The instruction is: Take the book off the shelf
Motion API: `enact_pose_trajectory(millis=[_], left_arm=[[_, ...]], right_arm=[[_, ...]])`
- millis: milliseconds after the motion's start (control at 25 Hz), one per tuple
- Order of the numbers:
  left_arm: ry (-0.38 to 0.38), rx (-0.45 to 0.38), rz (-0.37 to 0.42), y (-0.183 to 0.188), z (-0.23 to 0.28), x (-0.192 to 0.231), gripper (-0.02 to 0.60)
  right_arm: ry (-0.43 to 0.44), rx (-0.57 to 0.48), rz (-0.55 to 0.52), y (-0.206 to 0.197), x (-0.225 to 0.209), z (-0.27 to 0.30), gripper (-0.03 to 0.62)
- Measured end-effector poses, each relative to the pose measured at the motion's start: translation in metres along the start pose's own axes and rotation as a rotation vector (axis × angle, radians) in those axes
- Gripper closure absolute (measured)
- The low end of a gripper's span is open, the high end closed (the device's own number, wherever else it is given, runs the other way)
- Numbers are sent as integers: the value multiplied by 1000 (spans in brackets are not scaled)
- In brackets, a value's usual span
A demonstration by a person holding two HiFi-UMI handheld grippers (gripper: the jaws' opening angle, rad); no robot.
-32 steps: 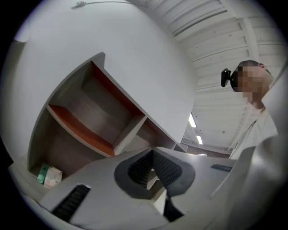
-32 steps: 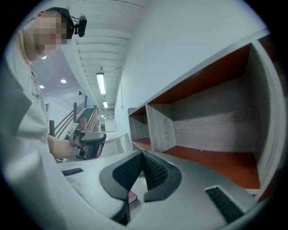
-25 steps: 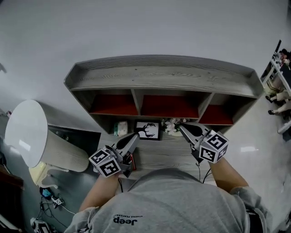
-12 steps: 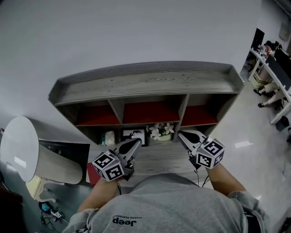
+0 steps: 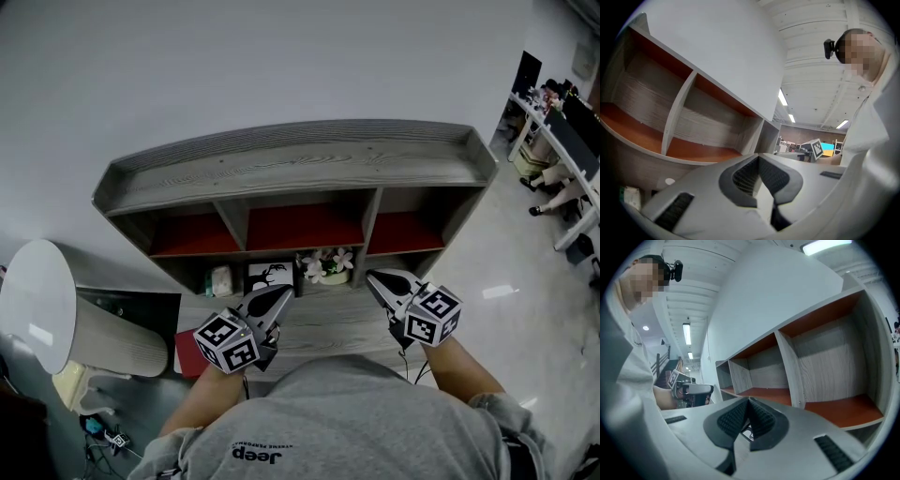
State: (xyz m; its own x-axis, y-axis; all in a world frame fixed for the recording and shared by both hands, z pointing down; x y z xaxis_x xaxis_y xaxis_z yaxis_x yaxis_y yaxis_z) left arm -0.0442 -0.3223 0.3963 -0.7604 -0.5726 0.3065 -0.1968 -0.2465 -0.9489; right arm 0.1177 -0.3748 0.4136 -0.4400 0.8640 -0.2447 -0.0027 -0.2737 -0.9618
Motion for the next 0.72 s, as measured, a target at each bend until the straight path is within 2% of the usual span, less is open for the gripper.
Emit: enact_pose_trajectory(millis=[240, 720], left_arm=[[4, 1, 11, 0, 0, -1, 554], [9, -2, 13, 0, -3, -2, 554]], right_arm=[[-1, 18, -48, -2, 2, 1, 588], [12, 20, -65, -1, 6, 1, 588]])
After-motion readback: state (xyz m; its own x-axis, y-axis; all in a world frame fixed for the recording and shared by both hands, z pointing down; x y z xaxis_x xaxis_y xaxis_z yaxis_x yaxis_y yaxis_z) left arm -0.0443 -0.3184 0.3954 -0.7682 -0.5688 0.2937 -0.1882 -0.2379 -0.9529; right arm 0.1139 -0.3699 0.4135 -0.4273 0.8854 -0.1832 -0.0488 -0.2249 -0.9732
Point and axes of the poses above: the fingertips, and each gripper's own axes: z forward along the fingers, x to its left, y out of its top, the point moved 1 cm from there along -z, backward along the fingers, and after that the axes turned 5 degrees about y, right-handed, at the moved point
